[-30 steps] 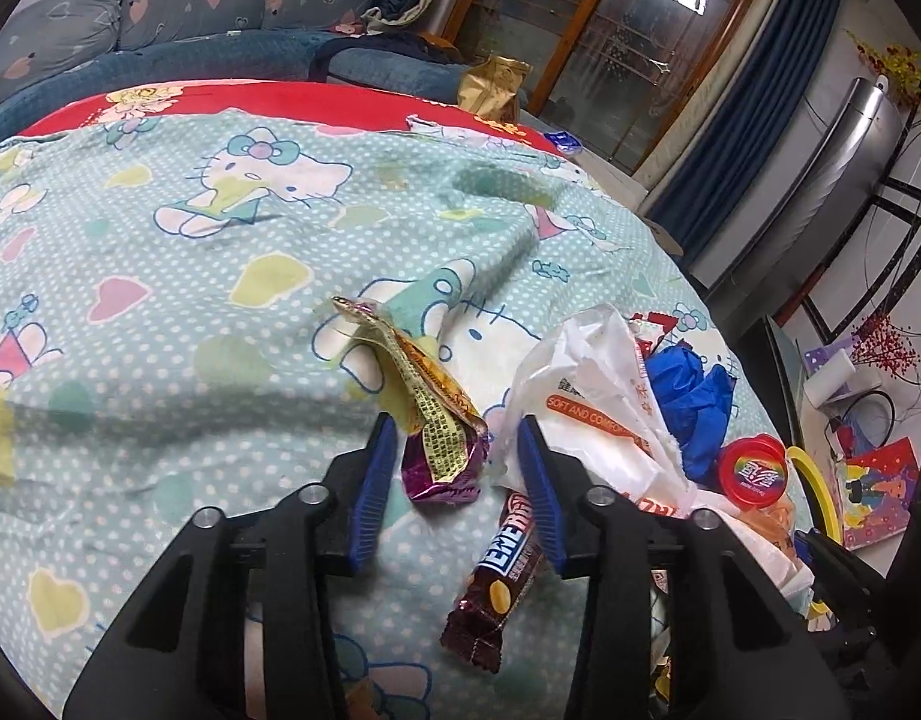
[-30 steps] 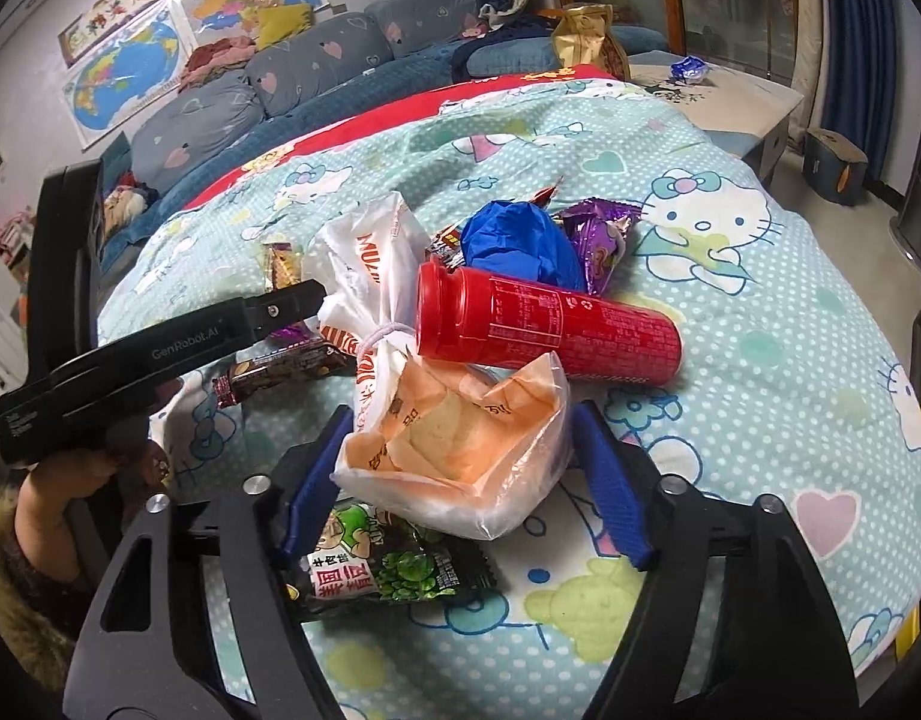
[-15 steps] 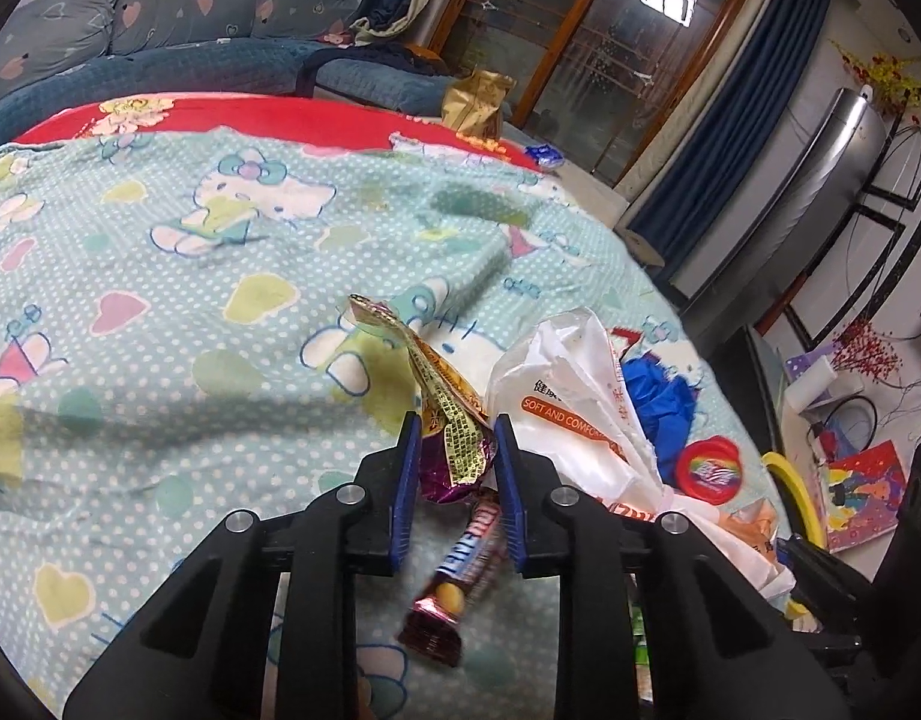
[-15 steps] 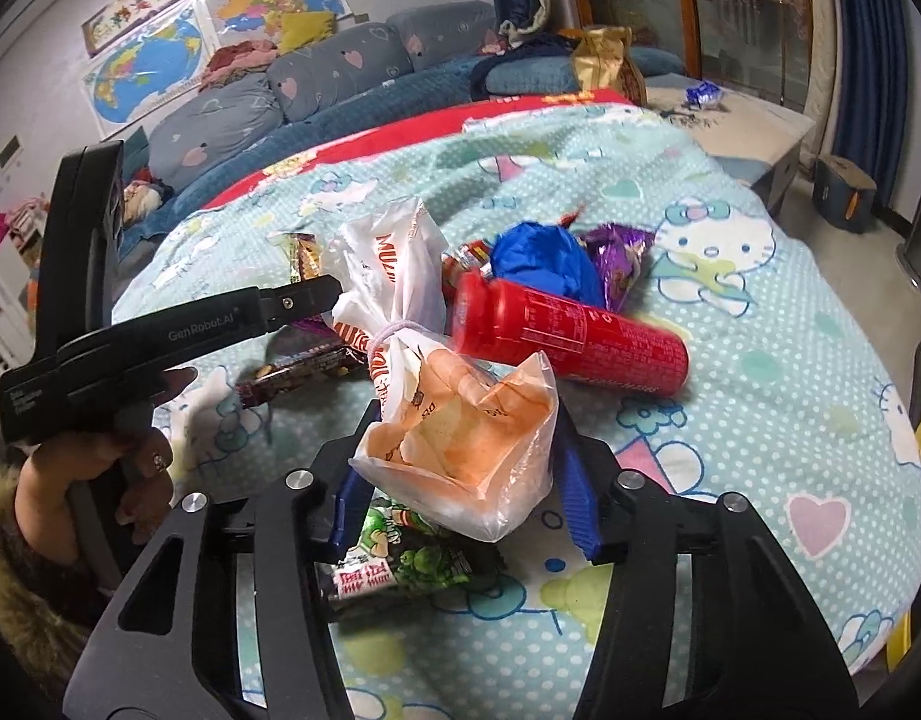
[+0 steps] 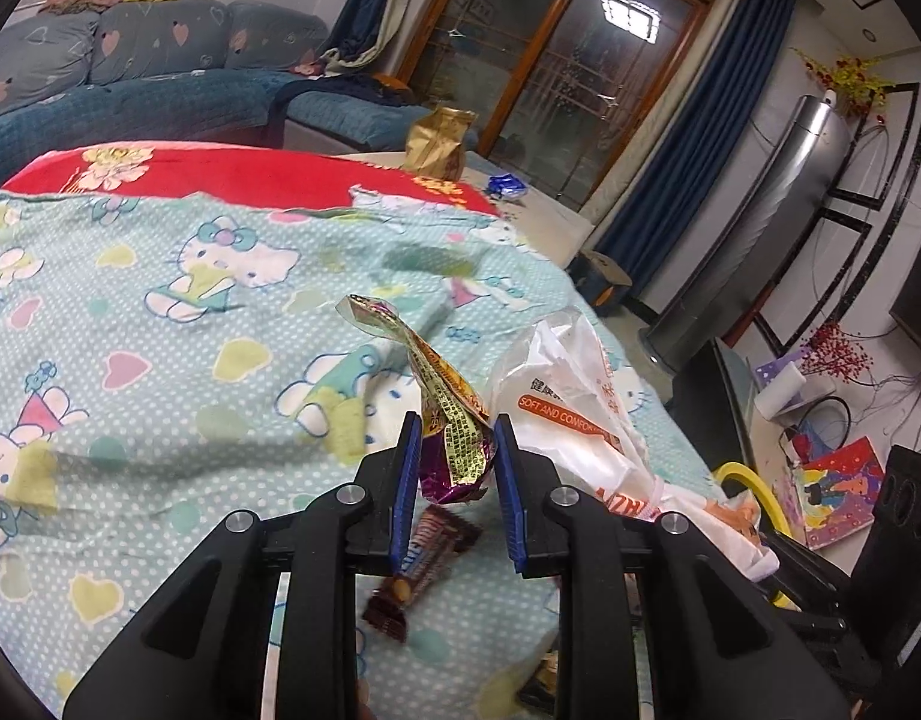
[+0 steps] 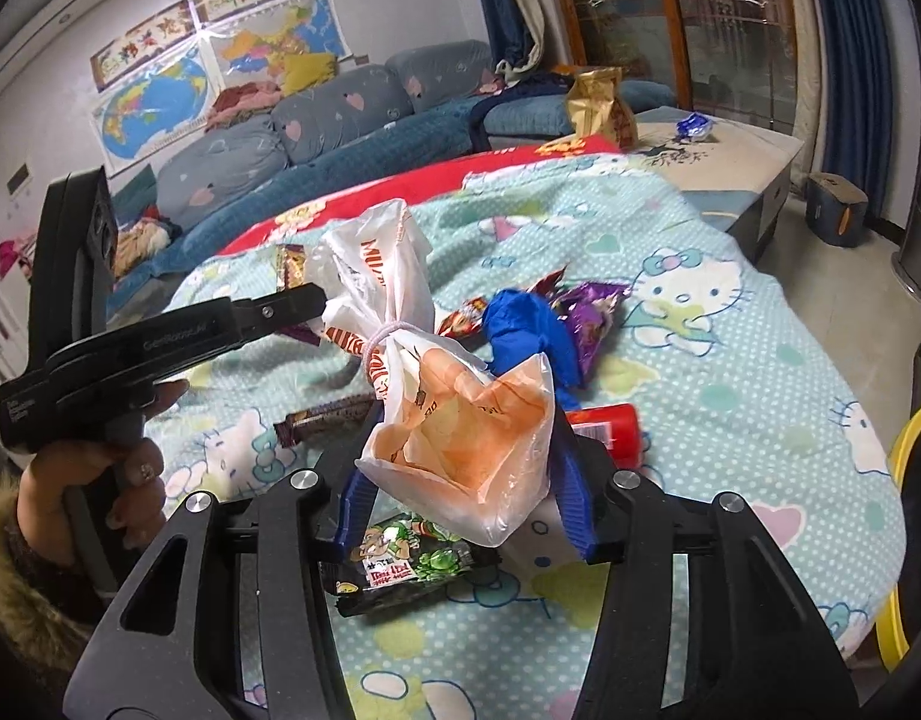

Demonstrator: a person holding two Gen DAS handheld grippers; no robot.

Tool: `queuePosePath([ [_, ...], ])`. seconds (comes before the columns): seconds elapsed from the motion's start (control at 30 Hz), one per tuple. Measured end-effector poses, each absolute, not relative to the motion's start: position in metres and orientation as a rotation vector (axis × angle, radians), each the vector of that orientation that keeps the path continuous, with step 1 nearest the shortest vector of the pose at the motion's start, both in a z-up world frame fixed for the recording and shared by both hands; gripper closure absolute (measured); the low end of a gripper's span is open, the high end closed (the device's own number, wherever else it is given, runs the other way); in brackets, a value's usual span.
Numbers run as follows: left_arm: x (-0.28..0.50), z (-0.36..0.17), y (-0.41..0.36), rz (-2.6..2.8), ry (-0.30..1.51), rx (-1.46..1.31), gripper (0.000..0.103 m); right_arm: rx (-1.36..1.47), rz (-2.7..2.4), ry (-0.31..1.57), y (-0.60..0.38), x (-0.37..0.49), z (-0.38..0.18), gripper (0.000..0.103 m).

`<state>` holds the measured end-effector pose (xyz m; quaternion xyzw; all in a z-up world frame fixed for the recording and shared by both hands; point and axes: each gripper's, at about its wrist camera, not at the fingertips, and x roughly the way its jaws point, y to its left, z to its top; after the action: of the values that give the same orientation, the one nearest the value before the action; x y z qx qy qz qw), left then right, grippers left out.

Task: Collect trash
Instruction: 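Carry the white bag to the yellow-rimmed bin with the right tool while the left tool carries the wrapper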

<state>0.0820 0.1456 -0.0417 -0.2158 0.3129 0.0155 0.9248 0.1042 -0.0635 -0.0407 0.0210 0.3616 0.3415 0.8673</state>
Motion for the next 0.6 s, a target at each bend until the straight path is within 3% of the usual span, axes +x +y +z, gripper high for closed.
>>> queuePosePath([
  [0.6, 0.087, -0.024, 0.104, -0.116, 0.633, -0.405, 0.08, 0.123, 0.554, 0.71, -0.118, 0.123, -0.027, 0.063],
])
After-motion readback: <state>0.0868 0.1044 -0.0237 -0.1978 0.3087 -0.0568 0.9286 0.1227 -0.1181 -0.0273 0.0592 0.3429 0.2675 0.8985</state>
